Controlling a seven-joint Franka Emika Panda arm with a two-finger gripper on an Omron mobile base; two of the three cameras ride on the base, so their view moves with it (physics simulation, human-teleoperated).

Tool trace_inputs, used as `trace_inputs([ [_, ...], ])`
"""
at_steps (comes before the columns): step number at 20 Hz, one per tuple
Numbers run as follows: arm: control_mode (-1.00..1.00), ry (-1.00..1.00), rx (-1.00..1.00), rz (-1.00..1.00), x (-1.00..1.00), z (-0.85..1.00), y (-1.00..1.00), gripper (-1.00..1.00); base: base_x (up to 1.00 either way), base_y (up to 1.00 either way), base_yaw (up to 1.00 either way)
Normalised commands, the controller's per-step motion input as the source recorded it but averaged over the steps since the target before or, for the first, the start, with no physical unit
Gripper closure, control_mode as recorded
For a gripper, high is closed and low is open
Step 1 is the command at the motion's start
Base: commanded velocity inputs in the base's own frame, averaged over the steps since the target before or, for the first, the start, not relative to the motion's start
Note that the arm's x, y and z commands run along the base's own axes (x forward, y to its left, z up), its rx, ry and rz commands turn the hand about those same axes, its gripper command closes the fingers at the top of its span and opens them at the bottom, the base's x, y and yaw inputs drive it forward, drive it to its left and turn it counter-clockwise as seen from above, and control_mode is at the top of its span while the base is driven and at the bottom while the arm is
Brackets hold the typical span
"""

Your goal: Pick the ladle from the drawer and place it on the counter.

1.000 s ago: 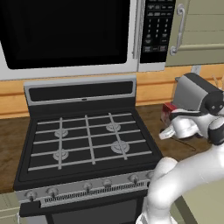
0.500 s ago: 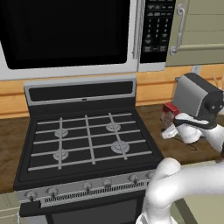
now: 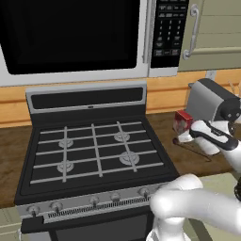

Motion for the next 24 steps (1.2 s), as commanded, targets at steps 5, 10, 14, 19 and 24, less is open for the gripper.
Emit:
trace_inputs([
  [5, -1.0, 0.0, -0.11, -0.32, -0.47, 0.68, 0.83, -1.0, 0.0, 0.0, 0.0],
  [10, -1.0, 0.0, -0.07, -0.37, -0.79, 0.35, 0.89, -1.0, 0.0, 0.0, 0.0],
  [14, -1.0, 0.0, 0.0, -0.3, -0.68, 0.74, 0.48, -1.0, 0.0, 0.0, 0.0],
  [19, -1.0, 0.04, 0.0, -0.16, -0.88, 0.54, 0.08, -1.0, 0.0, 0.0, 0.0],
  [24, -1.0, 0.0, 0.0, 0.0, -0.41, 0.61, 0.66, -1.0, 0.0, 0.0, 0.0],
])
